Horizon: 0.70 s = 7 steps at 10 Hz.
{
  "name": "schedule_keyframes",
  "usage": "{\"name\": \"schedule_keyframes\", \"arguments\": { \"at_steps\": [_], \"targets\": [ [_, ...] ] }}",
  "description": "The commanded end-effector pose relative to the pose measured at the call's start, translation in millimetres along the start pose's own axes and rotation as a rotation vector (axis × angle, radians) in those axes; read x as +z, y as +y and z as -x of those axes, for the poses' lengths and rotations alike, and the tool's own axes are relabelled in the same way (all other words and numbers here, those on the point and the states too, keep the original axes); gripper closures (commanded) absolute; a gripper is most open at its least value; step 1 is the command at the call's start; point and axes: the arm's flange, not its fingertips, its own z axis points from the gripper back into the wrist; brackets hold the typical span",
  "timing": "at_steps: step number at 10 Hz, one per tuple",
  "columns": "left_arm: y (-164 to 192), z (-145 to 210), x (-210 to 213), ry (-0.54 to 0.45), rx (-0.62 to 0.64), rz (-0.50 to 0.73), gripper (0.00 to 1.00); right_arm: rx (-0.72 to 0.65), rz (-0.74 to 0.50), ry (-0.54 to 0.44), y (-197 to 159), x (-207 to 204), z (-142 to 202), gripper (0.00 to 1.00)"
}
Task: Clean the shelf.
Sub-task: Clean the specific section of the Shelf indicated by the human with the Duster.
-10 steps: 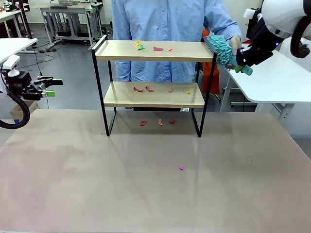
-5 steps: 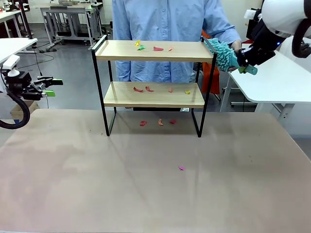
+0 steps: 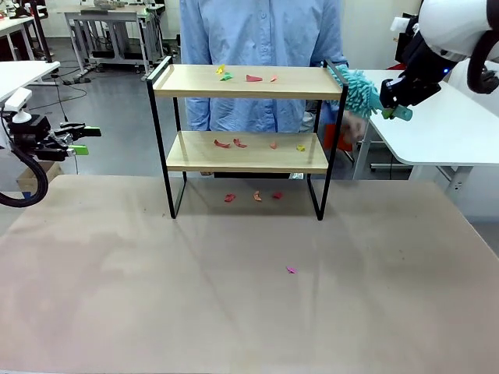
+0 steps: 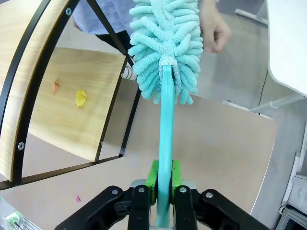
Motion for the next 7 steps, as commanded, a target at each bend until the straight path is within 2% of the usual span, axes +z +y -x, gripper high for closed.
{"name": "schedule_keyframes", "arguments": {
  "at_steps": [1,4,5,6,7],
  "targets": [
    [0,-2,1,0.009,-0.007,0.005,0.00,0.005,0.001,-0.007,0,2,-1,1.00],
    [0,-2,1,0.009,-0.007,0.005,0.00,0.005,0.001,-0.007,0,2,-1,1.00],
    [0,-2,1,0.009,-0.007,0.005,0.00,0.000,0.000,0.000,0,0,0,0.87],
    [0,-2,1,0.009,-0.007,0.005,0.00,0.075,-0.049,0.057,-12,15,18,0.87],
    [0,-2,1,0.009,-0.007,0.005,0.00,0.133,-0.027,0.081,-26,32,38,0.87]
  ]
}}
